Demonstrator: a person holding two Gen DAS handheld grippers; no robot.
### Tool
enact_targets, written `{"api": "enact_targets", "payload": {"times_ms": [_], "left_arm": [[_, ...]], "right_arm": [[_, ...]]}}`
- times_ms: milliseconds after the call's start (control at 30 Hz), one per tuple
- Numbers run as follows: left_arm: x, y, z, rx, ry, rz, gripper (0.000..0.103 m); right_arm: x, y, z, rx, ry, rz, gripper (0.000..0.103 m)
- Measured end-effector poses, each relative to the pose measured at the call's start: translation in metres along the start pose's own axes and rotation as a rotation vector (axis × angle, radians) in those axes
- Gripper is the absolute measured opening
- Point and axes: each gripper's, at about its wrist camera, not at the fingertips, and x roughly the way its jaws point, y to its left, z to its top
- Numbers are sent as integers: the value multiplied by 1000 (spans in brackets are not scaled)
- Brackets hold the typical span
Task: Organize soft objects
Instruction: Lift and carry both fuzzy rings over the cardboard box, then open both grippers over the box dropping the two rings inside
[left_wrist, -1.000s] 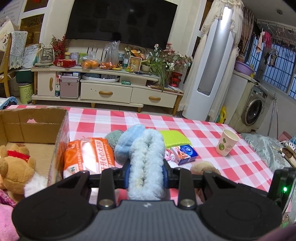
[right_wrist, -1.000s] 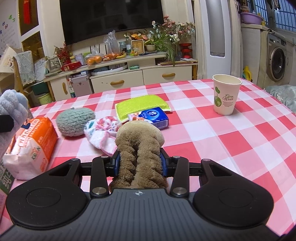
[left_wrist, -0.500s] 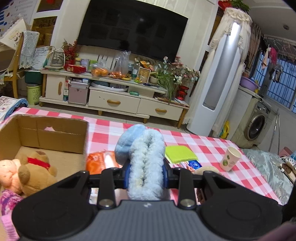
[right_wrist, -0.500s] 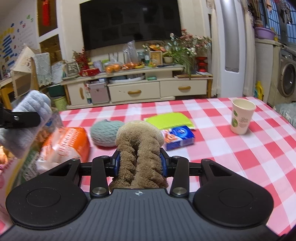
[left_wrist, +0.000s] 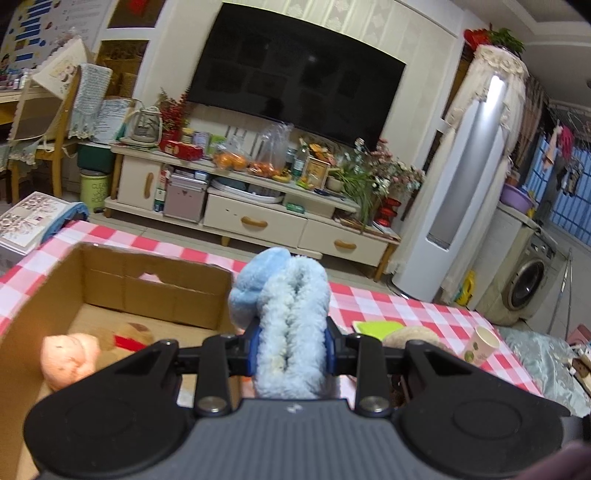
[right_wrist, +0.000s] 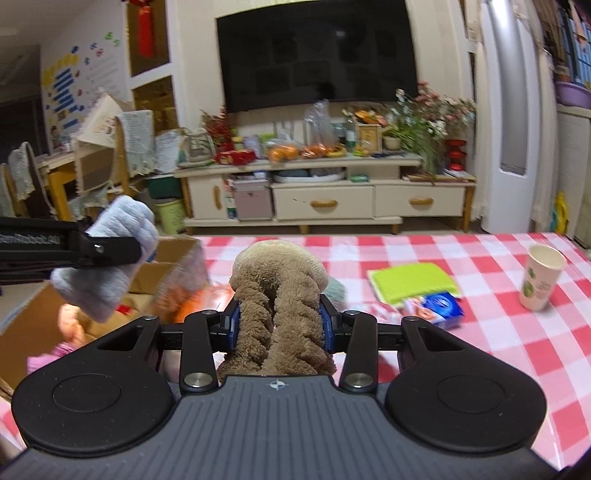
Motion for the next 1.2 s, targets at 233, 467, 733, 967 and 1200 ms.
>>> {"api": "enact_targets", "payload": {"times_ms": [233,467,733,967,1200], "left_arm": [[-7,29,12,-45,-38,61,31],[0,66,25,-114,-46,144,31],[18,92,33,-152,-28,218,31],[29,103,31,-161,7,249,32],[35,102,30,-157,36,266,40]], "right_arm": [[7,32,15,-28,-22,106,50],[27,56,27,-60,-22,178,50],[50,81,28,-85,10,223,50],[69,94,23,-115,50,235,53],[75,95,19,-126,70,226,78]]}}
